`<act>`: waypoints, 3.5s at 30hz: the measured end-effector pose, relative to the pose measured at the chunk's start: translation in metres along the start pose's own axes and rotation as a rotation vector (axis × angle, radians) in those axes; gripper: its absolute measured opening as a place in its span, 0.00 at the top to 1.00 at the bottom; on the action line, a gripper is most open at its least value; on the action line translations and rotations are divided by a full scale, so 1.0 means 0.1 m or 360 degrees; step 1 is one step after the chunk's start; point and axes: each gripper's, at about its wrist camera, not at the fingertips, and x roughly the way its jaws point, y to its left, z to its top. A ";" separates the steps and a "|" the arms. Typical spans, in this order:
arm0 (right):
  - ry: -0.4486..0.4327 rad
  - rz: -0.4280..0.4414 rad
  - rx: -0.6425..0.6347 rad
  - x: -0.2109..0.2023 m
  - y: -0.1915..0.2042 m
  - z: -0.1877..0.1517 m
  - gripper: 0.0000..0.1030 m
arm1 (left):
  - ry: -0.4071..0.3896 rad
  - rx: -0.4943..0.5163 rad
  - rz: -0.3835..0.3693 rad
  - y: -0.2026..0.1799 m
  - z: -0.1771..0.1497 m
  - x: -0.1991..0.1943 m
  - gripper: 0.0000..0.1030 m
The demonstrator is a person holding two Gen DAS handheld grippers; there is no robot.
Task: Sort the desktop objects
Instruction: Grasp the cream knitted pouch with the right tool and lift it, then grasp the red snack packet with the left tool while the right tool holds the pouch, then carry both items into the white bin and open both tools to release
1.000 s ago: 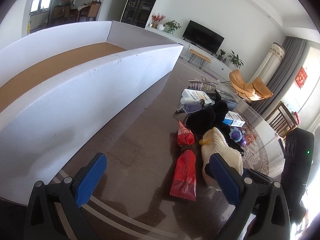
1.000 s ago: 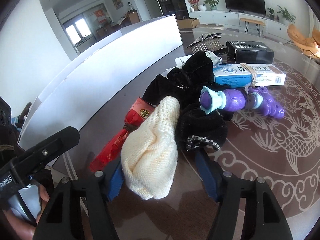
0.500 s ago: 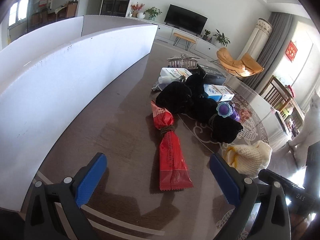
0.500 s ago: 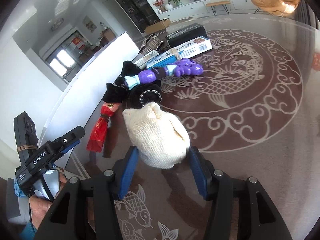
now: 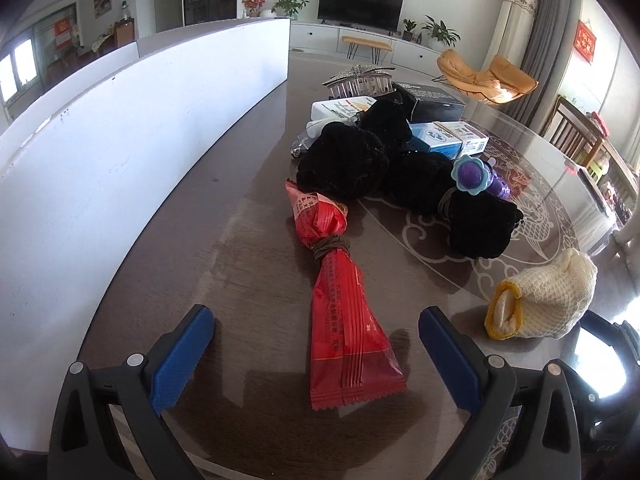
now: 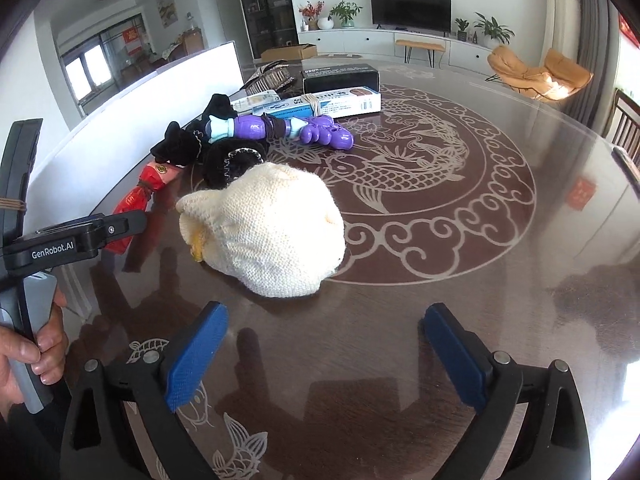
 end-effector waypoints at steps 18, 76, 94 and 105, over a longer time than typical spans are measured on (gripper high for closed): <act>0.0053 -0.0109 -0.0095 0.11 0.12 0.01 0.00 | 0.0005 0.0067 0.0073 -0.08 -0.01 0.03 0.00; 0.0076 -0.0015 -0.0402 -0.01 0.37 0.59 0.01 | -0.0223 -0.0172 -0.0481 0.19 -0.07 -0.39 0.78; -0.0290 0.0442 -0.0389 -0.60 1.54 1.33 0.50 | -0.0641 -0.0476 -0.0307 1.77 0.38 -1.76 0.79; -0.0121 0.0511 -0.0691 0.40 3.51 2.11 0.48 | -0.0098 -0.0558 -0.0051 2.66 0.75 -0.85 0.75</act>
